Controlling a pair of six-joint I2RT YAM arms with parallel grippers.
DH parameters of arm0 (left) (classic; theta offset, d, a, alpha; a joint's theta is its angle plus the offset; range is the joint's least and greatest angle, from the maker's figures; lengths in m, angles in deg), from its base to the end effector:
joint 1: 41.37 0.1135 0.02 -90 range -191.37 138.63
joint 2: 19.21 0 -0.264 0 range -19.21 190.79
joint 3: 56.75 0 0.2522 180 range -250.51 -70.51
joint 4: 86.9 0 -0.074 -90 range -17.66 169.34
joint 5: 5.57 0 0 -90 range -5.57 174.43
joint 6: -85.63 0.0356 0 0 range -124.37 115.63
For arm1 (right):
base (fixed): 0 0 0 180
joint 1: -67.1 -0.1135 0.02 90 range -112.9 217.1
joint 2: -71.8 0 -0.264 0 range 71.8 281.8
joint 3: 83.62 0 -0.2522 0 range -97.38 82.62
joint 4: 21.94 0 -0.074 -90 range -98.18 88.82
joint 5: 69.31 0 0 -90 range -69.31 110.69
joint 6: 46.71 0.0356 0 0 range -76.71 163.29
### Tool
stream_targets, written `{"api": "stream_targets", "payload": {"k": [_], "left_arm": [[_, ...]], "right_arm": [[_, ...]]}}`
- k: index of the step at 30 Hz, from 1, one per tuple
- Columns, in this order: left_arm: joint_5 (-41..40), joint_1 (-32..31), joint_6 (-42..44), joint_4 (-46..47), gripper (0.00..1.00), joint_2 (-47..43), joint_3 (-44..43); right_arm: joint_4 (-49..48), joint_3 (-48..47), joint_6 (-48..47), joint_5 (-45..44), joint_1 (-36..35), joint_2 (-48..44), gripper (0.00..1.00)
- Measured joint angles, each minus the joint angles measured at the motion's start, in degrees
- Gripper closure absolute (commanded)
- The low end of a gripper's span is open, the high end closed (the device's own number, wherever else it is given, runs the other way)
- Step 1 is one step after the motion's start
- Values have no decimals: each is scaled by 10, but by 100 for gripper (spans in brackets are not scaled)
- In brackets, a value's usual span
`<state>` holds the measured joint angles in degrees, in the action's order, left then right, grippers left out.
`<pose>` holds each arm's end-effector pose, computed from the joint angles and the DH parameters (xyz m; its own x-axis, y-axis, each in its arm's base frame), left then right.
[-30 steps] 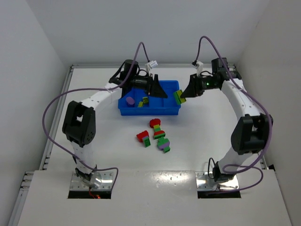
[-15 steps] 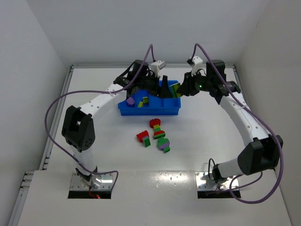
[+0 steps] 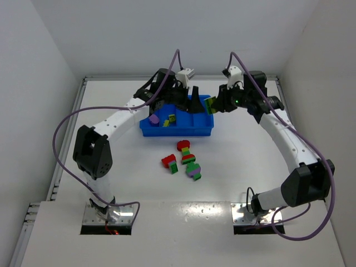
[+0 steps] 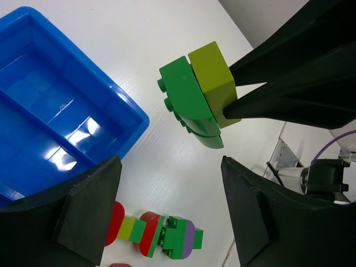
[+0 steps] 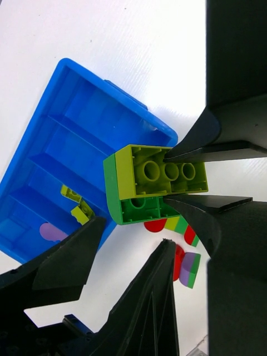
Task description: Sort the legos into containers by color
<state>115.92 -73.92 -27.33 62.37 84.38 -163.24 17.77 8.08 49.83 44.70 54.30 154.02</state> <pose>0.3492 -0.2450 0.3341 -0.6932 0.0478 -0.7192 0.6275 0.5310 -0.5695 0.3125 0.0858 0.3428 -0.5972 -0.0290 -0.8015 -0.4678 0.8244 0.3187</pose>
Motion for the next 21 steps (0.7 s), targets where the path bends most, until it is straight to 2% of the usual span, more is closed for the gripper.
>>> {"api": "stream_targets", "payload": {"k": [21], "left_arm": [[-3,-22,-7,12,21,16,-31]], "right_arm": [[-2,4,-8,-15,-28,-2,100]]}}
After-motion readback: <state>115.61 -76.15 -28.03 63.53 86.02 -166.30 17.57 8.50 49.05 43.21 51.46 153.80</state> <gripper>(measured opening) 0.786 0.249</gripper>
